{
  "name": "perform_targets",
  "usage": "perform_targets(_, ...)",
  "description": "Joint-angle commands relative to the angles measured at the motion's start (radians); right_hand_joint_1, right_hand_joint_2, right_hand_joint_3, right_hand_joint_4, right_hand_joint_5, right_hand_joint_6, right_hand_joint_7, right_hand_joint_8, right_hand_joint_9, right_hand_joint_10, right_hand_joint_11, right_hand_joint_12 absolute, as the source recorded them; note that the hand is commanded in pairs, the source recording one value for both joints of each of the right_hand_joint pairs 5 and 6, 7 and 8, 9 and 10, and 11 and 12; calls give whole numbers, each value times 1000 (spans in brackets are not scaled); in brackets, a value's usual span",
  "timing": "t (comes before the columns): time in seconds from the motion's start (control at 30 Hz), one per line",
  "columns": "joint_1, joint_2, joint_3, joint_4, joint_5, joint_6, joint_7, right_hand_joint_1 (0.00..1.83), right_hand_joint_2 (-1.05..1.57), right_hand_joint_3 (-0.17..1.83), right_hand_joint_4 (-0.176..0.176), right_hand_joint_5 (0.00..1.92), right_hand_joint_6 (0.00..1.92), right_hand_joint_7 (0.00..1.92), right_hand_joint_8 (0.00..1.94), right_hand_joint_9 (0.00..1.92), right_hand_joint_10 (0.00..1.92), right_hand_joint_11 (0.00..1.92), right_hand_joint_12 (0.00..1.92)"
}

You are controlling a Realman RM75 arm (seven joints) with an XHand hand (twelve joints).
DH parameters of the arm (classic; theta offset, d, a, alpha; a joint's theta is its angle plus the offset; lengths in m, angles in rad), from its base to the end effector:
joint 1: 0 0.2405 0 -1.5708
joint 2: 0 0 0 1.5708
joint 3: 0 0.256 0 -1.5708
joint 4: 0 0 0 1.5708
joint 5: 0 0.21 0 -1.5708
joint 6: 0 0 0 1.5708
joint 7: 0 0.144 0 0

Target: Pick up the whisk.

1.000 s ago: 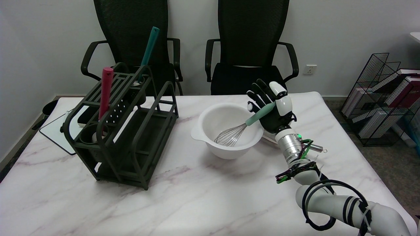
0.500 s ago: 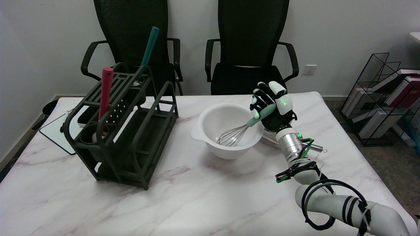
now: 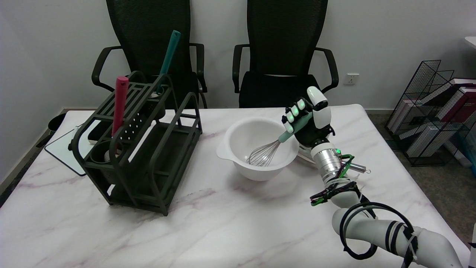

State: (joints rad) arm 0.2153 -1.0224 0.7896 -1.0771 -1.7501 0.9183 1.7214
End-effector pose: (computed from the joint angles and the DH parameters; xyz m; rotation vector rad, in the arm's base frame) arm -0.3145 -0.3473 0.3431 0.8314 -1.4835 1.9378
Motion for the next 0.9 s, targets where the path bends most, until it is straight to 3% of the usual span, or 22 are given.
perform_targets(0.03, 10, -4, -4, -3, -17, -1, -11, 775, 582, 731, 0, 1707, 1707, 1736, 1736, 1652, 1652, 1775, 1775)
perform_targets(0.1, 10, -4, 0, -3, -16, -1, -39, 804, 693, 666, 0, 1920, 1920, 1846, 1846, 1722, 1722, 1787, 1787)
perform_targets(0.27, 14, -4, 3, -10, -9, -3, -74, 865, 939, 549, 0, 1920, 1920, 1920, 1920, 1879, 1879, 1850, 1850)
perform_targets(0.4, 21, -4, -1, -19, -7, -5, -88, 891, 1149, 663, 0, 1920, 1920, 1920, 1920, 1920, 1920, 1916, 1916)
perform_targets(0.67, 22, -2, 9, -47, -7, -7, -88, 959, 1195, 890, 0, 1920, 1920, 1920, 1920, 1920, 1920, 1920, 1920)
perform_targets(0.9, 4, 0, 47, -110, -13, -7, -88, 952, 1326, 956, 0, 1920, 1920, 1920, 1920, 1920, 1920, 1920, 1920)
